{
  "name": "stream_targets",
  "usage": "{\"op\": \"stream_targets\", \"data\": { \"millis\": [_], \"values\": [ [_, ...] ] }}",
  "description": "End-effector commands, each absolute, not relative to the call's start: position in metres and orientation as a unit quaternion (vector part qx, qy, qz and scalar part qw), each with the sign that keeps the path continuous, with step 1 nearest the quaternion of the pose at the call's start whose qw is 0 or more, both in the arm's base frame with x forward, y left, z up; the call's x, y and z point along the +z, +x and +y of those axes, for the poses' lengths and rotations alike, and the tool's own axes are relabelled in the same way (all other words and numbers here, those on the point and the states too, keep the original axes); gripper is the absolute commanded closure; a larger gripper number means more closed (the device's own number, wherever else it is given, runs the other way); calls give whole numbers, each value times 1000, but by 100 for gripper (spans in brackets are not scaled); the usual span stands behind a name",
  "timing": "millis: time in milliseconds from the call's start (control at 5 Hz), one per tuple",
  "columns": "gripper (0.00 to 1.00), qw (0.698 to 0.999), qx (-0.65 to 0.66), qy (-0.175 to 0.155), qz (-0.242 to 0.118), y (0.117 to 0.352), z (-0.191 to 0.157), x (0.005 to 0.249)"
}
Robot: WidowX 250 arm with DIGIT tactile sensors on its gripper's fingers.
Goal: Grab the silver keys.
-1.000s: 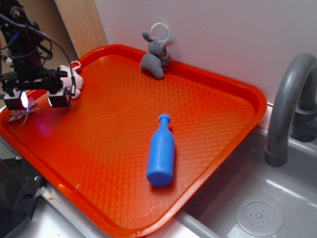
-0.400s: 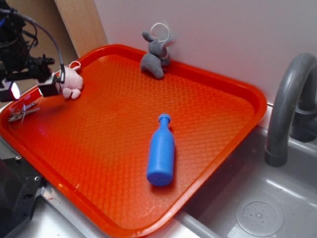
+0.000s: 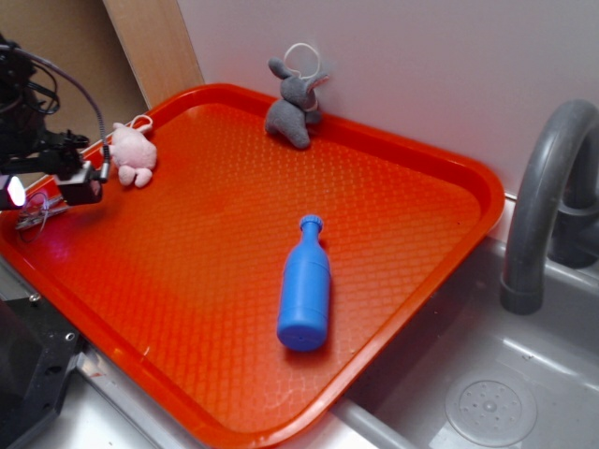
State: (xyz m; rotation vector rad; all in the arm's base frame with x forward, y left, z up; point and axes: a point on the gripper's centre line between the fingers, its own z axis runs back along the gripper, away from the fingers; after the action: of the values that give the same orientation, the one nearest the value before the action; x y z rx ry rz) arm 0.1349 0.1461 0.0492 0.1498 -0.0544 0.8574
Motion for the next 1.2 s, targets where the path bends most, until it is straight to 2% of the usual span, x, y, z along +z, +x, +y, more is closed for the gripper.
{"op": "stream_targets", "data": {
  "millis": [0, 400, 600, 800, 1000],
  "values": [
    [0, 902, 419, 100, -39, 119, 152, 46],
    [0, 902, 413, 121, -39, 111, 150, 38],
    [16, 903, 409, 122, -43, 106, 150, 39],
    [100, 906, 400, 130, -47, 106, 148, 43],
    [100, 908, 395, 133, -42, 113, 147, 46]
  ]
}}
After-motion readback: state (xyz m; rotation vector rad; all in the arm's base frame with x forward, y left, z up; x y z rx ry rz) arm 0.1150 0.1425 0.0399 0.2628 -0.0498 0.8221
